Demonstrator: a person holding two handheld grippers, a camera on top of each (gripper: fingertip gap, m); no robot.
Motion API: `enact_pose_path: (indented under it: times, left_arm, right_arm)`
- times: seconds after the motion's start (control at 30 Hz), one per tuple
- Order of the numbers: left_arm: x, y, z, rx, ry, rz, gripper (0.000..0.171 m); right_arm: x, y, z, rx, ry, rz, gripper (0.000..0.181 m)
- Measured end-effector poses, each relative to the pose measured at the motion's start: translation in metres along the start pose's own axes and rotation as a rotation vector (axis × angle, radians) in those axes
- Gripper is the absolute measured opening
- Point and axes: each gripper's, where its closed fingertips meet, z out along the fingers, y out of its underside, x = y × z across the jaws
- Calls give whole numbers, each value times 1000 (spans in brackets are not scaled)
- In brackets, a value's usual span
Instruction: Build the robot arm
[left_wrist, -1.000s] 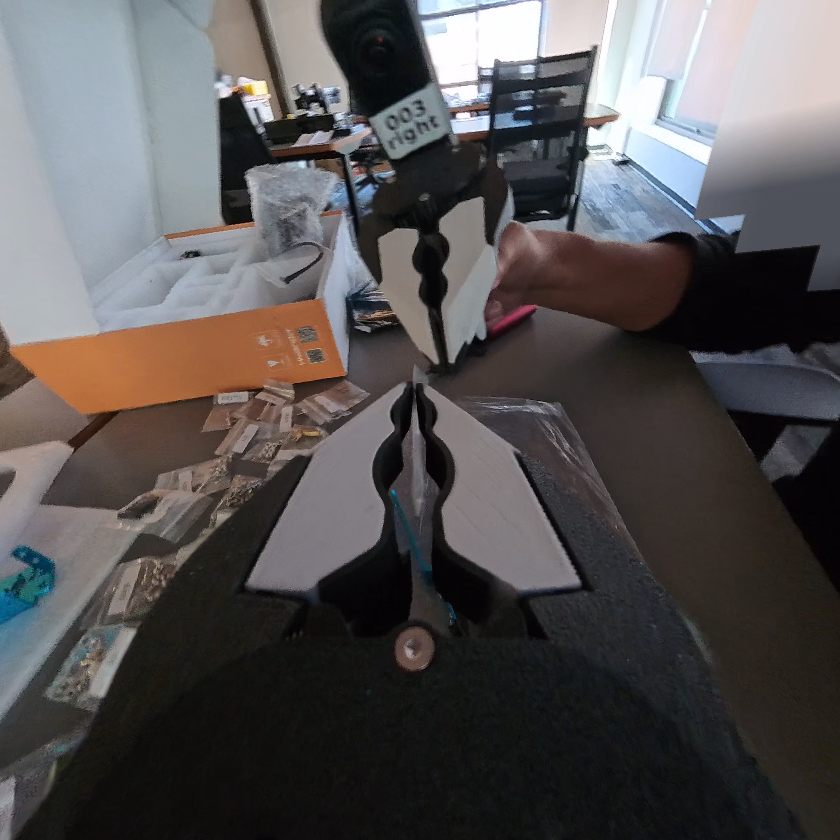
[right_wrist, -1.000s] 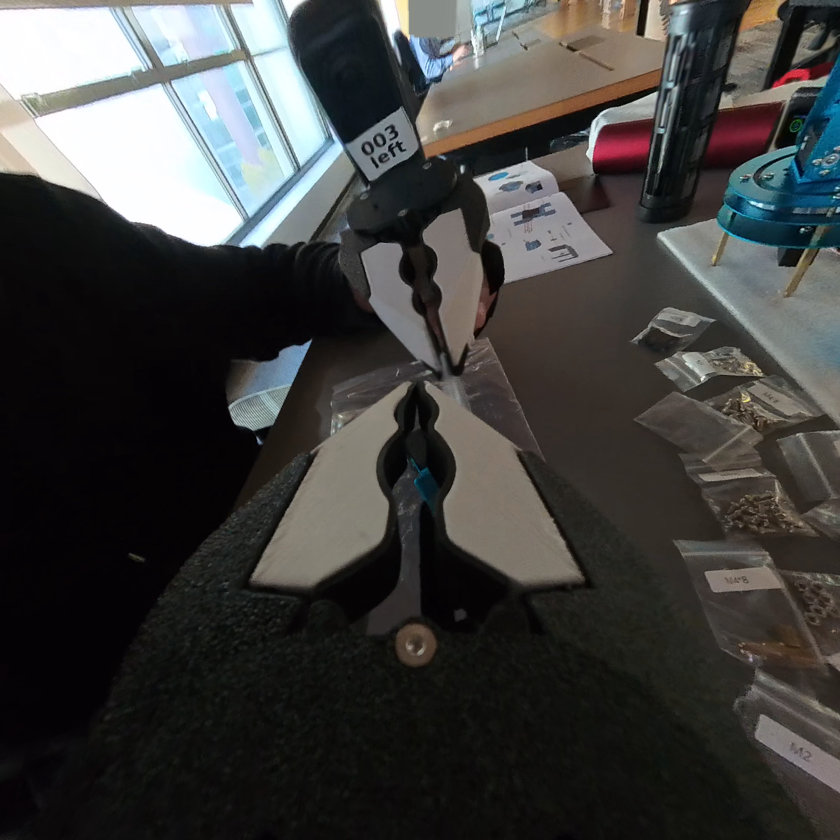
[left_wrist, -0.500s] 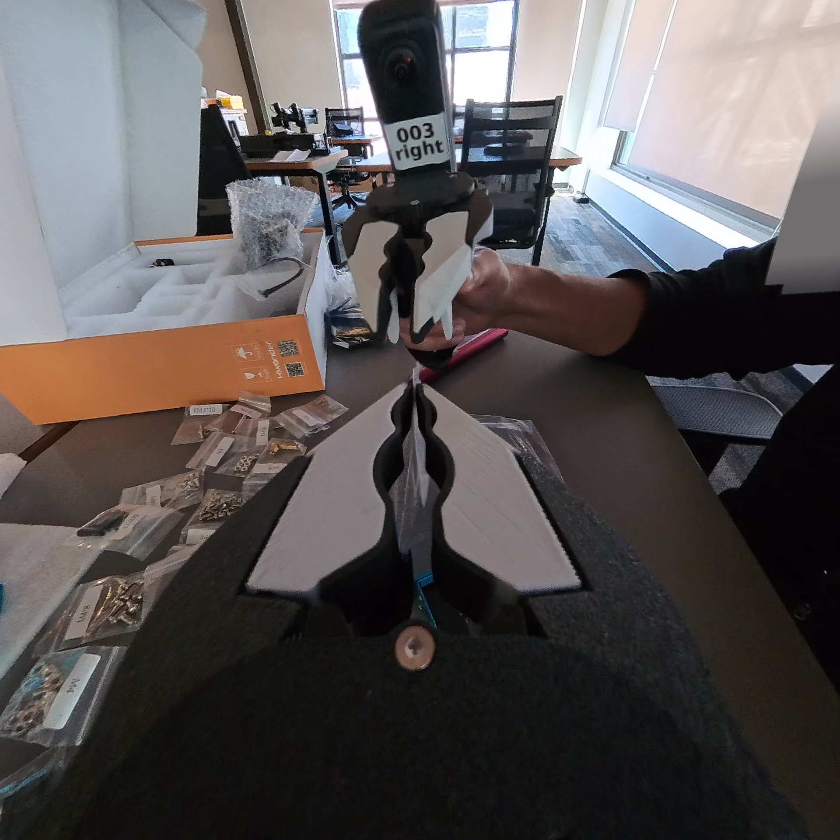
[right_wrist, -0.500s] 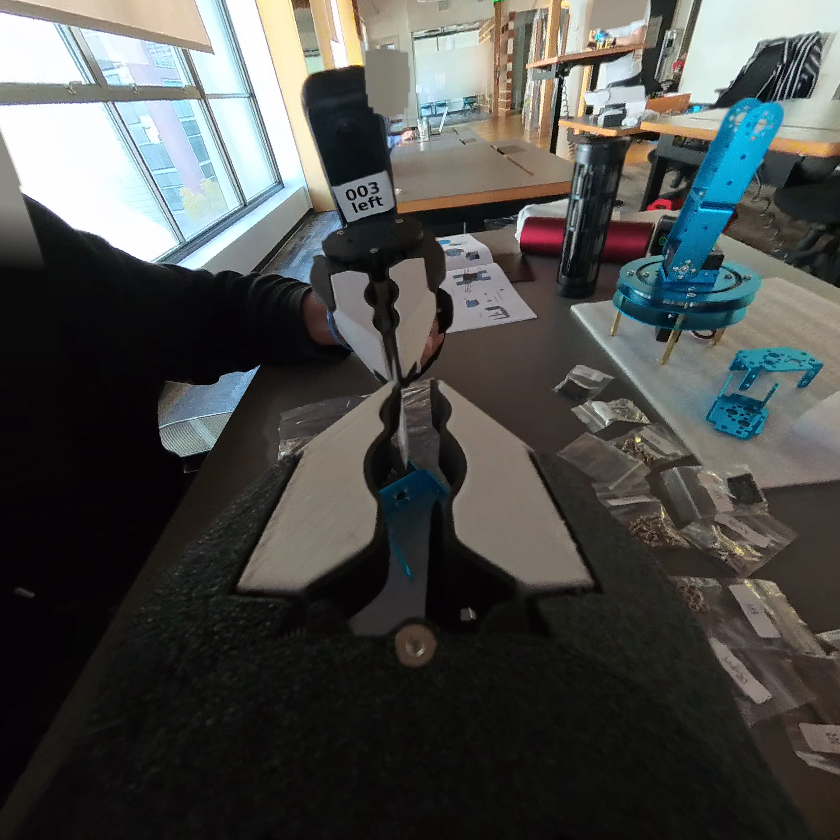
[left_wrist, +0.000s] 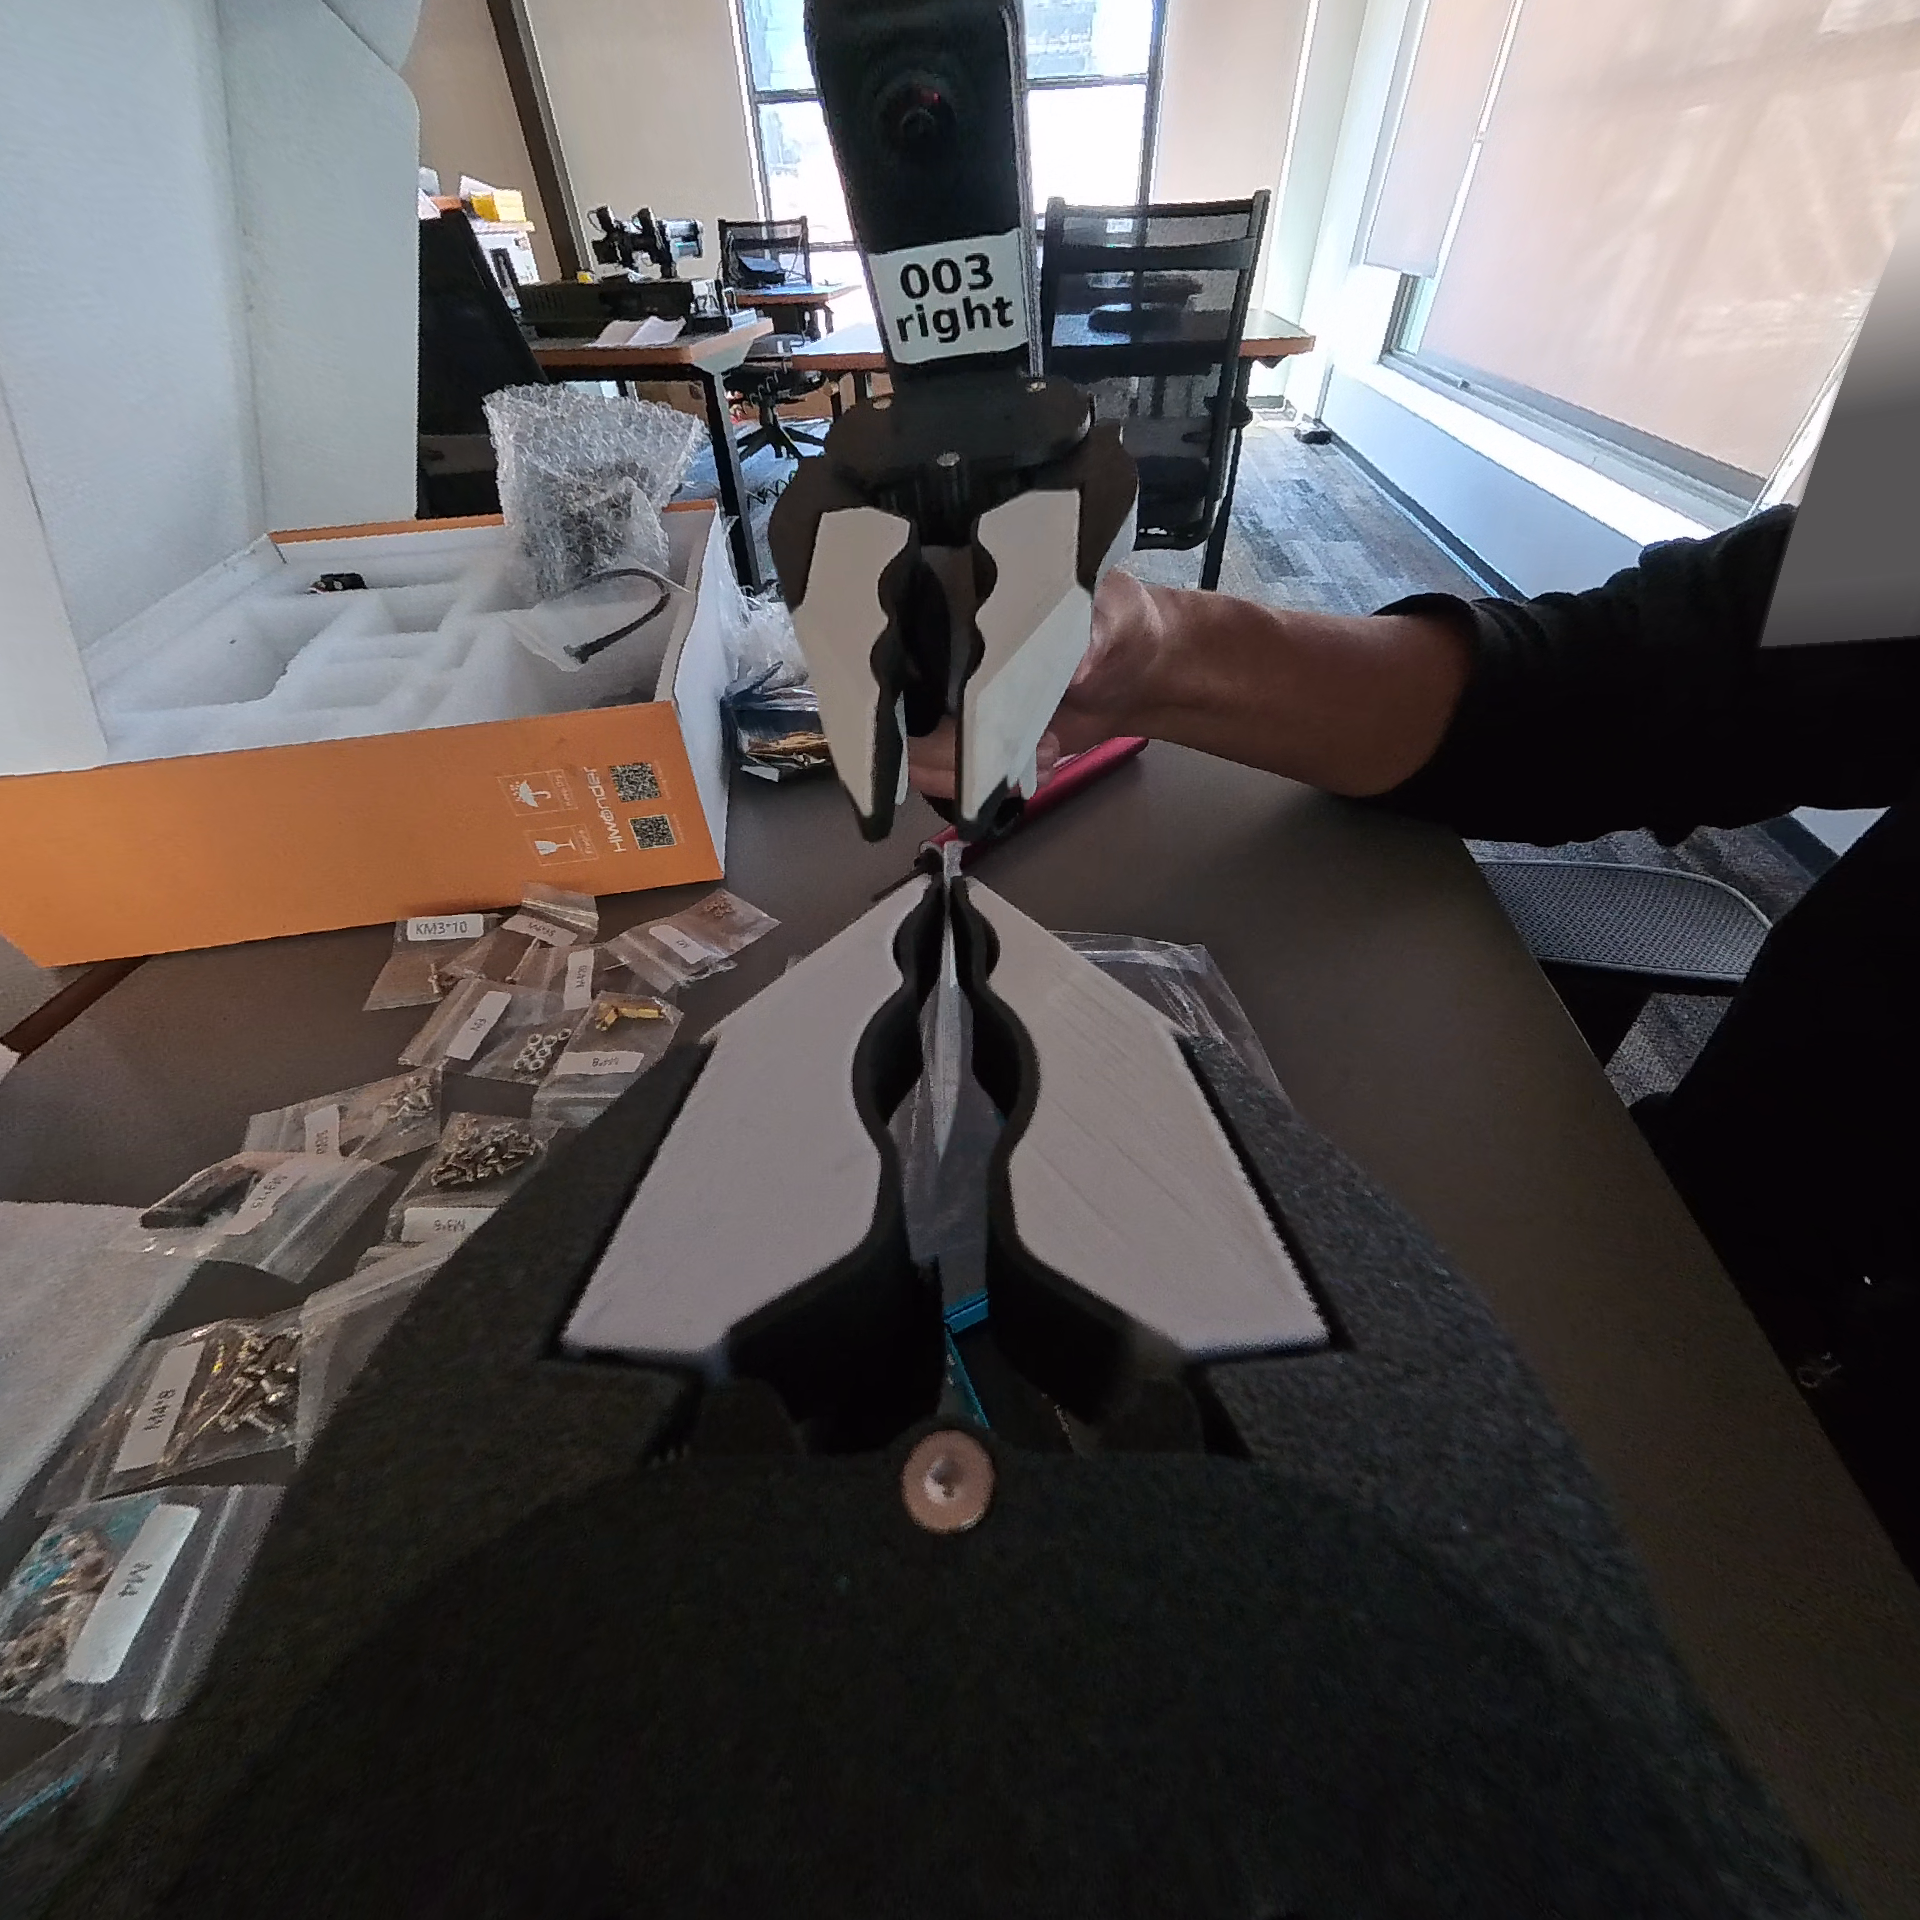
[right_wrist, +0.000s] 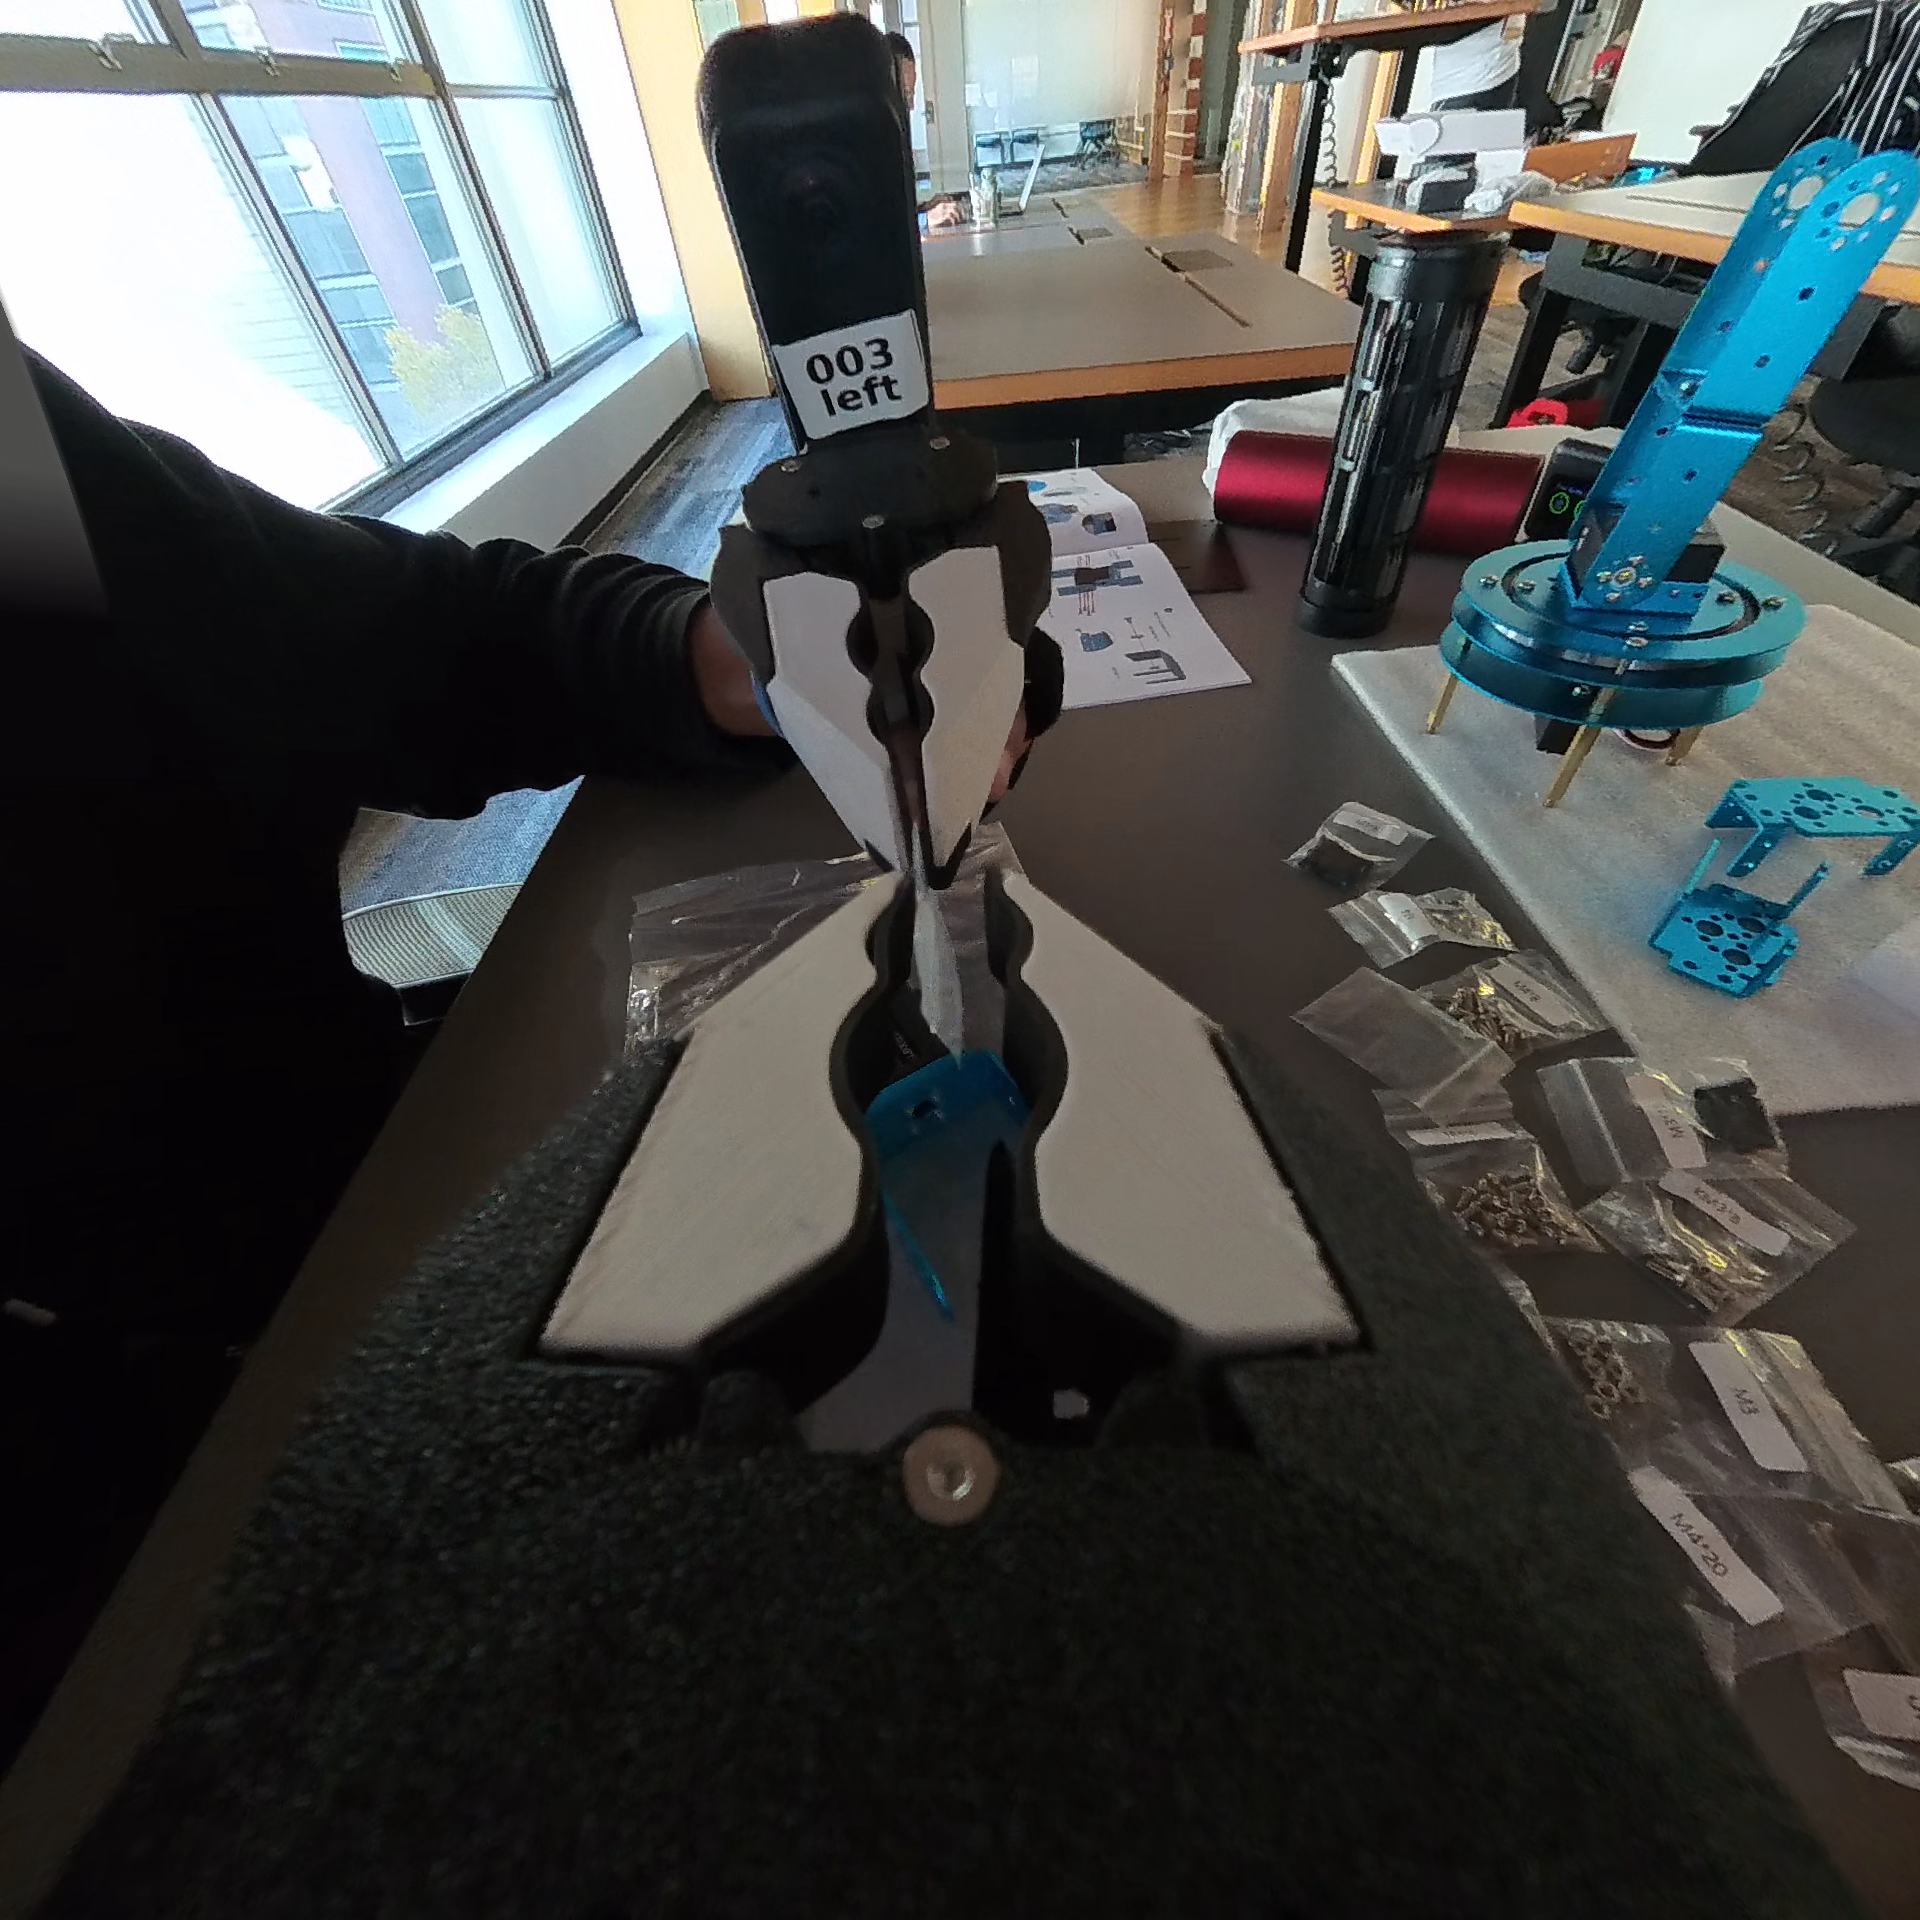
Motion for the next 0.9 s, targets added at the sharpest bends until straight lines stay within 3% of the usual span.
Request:
enact_pose_path:
  times: [0.9]
  left_arm:
    - [3, 3, 2, -13, 15, 6, 0]
  right_arm:
    - [-1, -2, 1, 14, -7, 10, 13]
